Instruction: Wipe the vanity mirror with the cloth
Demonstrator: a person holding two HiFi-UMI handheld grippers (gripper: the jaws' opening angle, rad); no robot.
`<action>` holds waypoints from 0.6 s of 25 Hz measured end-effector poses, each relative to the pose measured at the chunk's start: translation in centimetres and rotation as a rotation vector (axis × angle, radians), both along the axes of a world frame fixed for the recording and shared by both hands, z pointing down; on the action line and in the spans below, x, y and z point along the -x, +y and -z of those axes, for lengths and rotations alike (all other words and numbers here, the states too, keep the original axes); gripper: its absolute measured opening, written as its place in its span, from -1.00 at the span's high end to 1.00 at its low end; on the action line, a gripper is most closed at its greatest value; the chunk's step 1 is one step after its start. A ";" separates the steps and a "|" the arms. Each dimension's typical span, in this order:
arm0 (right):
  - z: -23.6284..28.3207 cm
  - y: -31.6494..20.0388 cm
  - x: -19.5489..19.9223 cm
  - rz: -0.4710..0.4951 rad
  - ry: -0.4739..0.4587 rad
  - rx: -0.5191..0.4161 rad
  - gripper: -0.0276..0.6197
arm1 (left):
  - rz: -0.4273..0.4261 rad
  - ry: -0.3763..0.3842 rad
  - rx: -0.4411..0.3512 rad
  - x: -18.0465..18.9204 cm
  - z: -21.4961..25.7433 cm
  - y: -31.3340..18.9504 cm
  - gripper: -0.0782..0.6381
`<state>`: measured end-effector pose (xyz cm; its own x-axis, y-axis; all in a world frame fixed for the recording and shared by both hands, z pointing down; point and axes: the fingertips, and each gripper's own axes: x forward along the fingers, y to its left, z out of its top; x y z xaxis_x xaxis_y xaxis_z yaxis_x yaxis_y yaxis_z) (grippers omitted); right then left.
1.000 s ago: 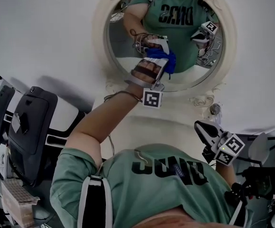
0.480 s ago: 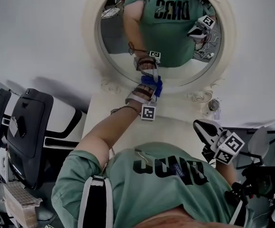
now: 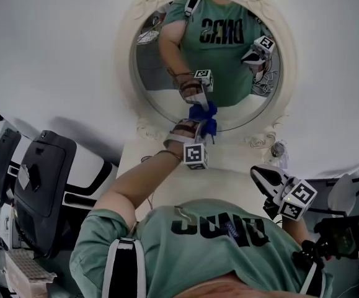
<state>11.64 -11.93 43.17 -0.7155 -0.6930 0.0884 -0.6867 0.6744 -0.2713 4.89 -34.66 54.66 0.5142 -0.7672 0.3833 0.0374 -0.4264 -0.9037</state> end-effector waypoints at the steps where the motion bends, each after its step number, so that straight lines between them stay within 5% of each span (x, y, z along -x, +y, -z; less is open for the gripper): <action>1: 0.0 0.0 -0.3 -0.006 -0.005 0.001 0.90 | -0.016 0.054 -0.048 -0.4 4.0 0.1 0.55; 7: 0.2 0.1 0.0 0.006 -0.019 -0.014 0.90 | -0.081 0.308 -0.414 -2.2 30.1 0.3 0.55; 11: 0.3 -0.1 0.1 0.004 -0.031 -0.032 0.90 | -0.061 0.296 -0.558 -2.7 40.5 -0.2 0.55; 15: 0.0 0.1 -0.7 -0.016 -0.041 -0.029 0.90 | -0.010 0.251 -0.599 -2.9 43.5 -1.7 0.55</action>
<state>12.32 -11.88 43.16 -0.7068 -0.7063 0.0394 -0.6864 0.6712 -0.2797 7.76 -36.31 11.20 0.5408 -0.8055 -0.2422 -0.2046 0.1533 -0.9668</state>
